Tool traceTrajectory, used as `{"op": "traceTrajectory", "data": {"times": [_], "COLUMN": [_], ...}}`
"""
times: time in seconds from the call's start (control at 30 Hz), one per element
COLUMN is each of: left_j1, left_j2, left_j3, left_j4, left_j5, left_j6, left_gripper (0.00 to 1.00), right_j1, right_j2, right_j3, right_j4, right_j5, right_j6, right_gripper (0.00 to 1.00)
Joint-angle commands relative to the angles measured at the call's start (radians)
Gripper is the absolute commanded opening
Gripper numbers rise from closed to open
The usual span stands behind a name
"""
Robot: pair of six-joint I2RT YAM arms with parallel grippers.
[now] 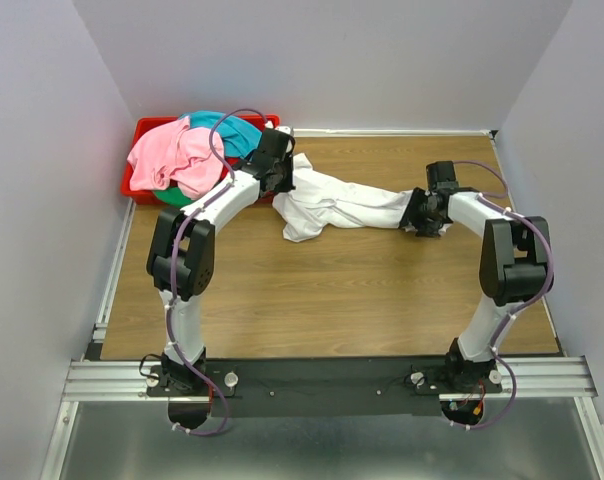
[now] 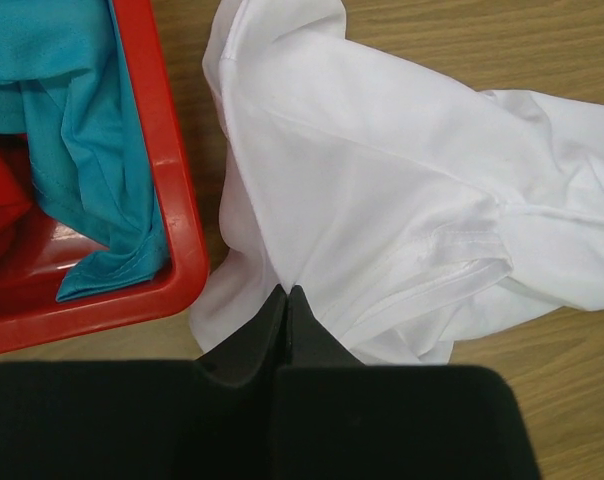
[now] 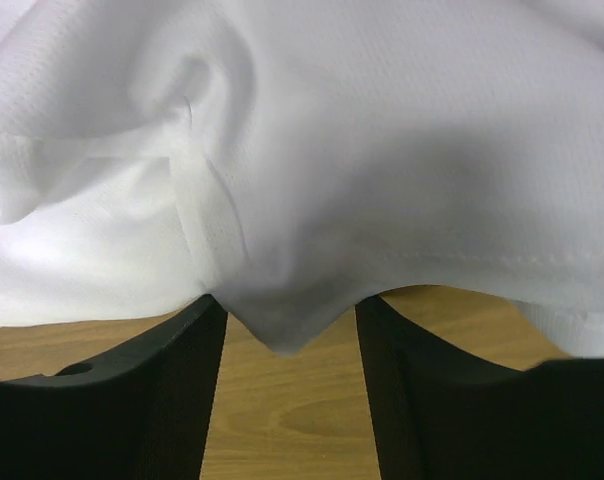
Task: Fold and stack the t-shirts
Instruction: Flatten the tshirt out
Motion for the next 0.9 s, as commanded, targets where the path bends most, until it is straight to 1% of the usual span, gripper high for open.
{"op": "traceTrajectory", "data": {"times": [0.0, 0.03, 0.07, 0.17, 0.2, 0.23, 0.27, 0.3, 0.37, 0.47, 0.6, 0.7, 0.73, 0.77, 0.87], "left_j1": [0.003, 0.003, 0.003, 0.003, 0.003, 0.003, 0.003, 0.003, 0.003, 0.003, 0.003, 0.003, 0.003, 0.003, 0.003], "left_j2": [-0.027, -0.027, -0.03, -0.033, -0.035, -0.038, -0.039, -0.039, -0.042, -0.045, -0.03, -0.018, -0.018, -0.016, -0.005], "left_j3": [-0.012, -0.015, -0.015, -0.016, -0.014, -0.012, -0.012, -0.012, -0.014, -0.019, -0.023, -0.023, -0.025, -0.028, -0.042], "left_j4": [-0.014, -0.017, -0.017, -0.02, -0.018, -0.02, -0.021, -0.021, -0.023, -0.02, -0.017, -0.04, -0.043, -0.043, -0.034], "left_j5": [0.02, 0.02, 0.021, 0.024, 0.026, 0.026, 0.029, 0.032, 0.034, 0.034, 0.031, -0.006, -0.018, -0.028, -0.032], "left_j6": [-0.008, -0.009, -0.009, -0.009, -0.009, -0.011, -0.009, -0.009, -0.014, -0.019, -0.013, -0.008, -0.008, -0.009, -0.005], "left_gripper": [0.05, 0.07, 0.08, 0.12, 0.15, 0.16, 0.17, 0.19, 0.24, 0.28, 0.28, 0.3, 0.35, 0.37, 0.39], "right_j1": [-0.004, -0.006, -0.004, -0.006, -0.004, -0.004, -0.006, -0.006, -0.006, -0.004, -0.006, -0.006, -0.004, -0.004, -0.004], "right_j2": [0.048, 0.053, 0.056, 0.058, 0.058, 0.056, 0.052, 0.047, 0.036, 0.023, 0.013, 0.007, 0.007, 0.004, 0.003], "right_j3": [0.039, 0.037, 0.037, 0.021, 0.016, 0.005, -0.001, -0.009, -0.029, -0.051, -0.065, -0.067, -0.068, -0.067, -0.067], "right_j4": [0.039, 0.04, 0.042, 0.044, 0.042, 0.043, 0.044, 0.044, 0.044, 0.045, 0.045, 0.045, 0.044, 0.044, 0.044], "right_j5": [-0.025, -0.026, -0.025, -0.014, -0.014, -0.01, -0.007, -0.004, 0.003, 0.003, 0.0, -0.002, -0.002, -0.005, -0.011], "right_j6": [-0.019, -0.019, -0.021, -0.022, -0.024, -0.025, -0.024, -0.022, -0.019, -0.019, -0.016, -0.016, -0.013, -0.013, -0.01], "right_gripper": [0.57, 0.55, 0.5, 0.43, 0.36, 0.32, 0.2, 0.16, 0.1, 0.1, 0.1, 0.1, 0.1, 0.1, 0.1]}}
